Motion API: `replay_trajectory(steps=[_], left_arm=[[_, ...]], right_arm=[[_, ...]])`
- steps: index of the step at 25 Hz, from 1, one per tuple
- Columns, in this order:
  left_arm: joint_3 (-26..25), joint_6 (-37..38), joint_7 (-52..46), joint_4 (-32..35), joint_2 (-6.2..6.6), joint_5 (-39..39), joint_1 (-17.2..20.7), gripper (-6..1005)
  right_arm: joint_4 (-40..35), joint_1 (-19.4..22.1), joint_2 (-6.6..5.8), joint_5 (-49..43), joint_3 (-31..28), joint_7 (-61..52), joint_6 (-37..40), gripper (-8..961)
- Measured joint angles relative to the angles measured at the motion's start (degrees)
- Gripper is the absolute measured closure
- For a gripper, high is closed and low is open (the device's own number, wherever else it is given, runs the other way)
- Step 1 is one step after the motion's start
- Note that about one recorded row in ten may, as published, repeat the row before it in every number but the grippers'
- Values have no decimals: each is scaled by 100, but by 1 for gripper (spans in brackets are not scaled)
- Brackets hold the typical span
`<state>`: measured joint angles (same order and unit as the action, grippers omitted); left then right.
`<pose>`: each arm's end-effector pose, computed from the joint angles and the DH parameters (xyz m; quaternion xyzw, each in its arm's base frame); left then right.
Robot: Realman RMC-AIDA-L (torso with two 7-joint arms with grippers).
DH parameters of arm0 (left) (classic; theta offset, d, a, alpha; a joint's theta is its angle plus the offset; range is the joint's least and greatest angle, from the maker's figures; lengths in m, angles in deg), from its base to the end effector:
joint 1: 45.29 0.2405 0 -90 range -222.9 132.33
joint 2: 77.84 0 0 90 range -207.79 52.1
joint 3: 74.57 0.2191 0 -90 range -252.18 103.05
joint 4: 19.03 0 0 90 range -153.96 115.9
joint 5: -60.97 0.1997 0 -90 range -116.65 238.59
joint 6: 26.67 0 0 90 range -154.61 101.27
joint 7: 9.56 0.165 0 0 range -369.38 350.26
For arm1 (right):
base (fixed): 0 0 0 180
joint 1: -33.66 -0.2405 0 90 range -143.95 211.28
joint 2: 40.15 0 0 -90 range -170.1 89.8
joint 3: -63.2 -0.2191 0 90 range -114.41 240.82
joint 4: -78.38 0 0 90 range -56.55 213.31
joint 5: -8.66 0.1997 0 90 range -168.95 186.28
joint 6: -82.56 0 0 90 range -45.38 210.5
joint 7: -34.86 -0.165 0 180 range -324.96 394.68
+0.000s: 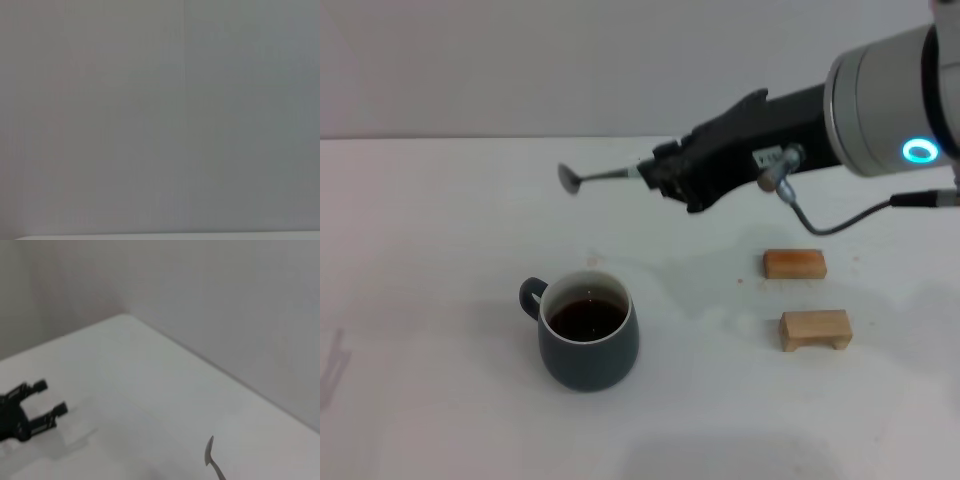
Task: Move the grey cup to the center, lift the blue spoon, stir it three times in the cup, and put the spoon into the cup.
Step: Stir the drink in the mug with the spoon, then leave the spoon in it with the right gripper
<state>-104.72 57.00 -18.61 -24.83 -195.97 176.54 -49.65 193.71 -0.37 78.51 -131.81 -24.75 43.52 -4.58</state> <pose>-0.3611 0.2024 0.0334 -0.6460 -0.2583 -0.2557 0.6712 -0.0003 0.2874 0.0234 -0.9490 0.2142 0.0327 0.2291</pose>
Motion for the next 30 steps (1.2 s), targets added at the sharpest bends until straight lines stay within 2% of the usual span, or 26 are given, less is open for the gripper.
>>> replay_trajectory(steps=[7,18,30], left_arm=[[0,2,9,-6,-7,0,2,140],[17,-3,8,-3,-9,0,22,140],[45,-11,-3,4,-3,7,98,140]], right_arm=[[-73,28,0,-15,171,-21,-145,818],[104,454,21,31,514,-136,-194,818],[110,675,43,157,544,-162,-198,818]])
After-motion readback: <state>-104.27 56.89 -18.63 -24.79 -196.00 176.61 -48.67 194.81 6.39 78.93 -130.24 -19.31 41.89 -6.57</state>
